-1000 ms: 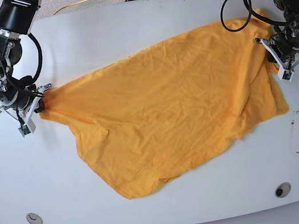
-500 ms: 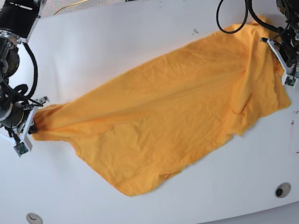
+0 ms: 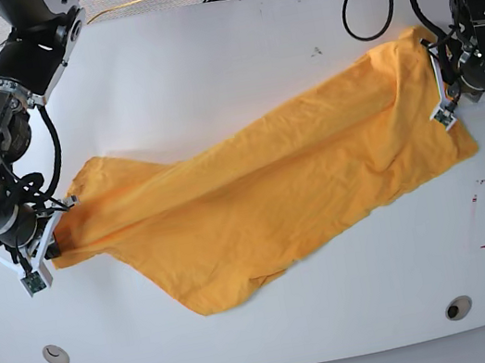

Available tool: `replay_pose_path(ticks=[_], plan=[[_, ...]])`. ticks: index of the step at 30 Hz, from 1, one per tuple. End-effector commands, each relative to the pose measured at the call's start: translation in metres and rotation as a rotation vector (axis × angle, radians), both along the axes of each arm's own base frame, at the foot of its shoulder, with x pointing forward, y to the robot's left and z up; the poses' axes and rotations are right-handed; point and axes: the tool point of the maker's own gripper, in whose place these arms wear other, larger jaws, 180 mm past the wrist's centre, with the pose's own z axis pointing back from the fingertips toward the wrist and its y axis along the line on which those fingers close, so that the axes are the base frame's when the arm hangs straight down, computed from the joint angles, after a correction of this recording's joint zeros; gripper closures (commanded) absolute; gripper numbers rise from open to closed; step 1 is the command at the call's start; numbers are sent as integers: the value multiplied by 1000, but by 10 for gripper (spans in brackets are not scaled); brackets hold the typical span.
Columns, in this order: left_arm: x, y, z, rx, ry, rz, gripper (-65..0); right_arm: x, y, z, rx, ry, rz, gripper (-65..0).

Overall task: Layout the t-shirt on the table in an organized manner, then fold the t-shirt properly
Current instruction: 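Lift the shirt with both grippers and stretch it between them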

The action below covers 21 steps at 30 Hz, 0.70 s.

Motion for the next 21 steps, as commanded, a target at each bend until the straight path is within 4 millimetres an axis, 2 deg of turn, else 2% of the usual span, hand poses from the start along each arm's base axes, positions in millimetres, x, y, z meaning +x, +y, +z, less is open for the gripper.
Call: replay_pose_path(ticks=[1, 4, 7, 12, 18, 21], plan=[[-10, 3, -7, 57, 64, -46, -3, 18, -7, 21, -10, -50, -3, 0], [-32, 4, -24, 80, 165, -92, -3, 29, -7, 24, 4, -50, 2, 0], [-47, -3, -38, 75, 225, -126, -3, 44, -3, 27, 28, -47, 17, 0], [-66, -19, -46, 68, 273, -192, -1, 62, 4, 22, 69, -15, 40, 0], [-65, -19, -33, 94, 249, -246, 0, 75, 13, 24, 86, -21, 72, 0], [-48, -18, -20, 111, 195, -257, 0, 79, 16, 23, 91, -19, 83, 0]])
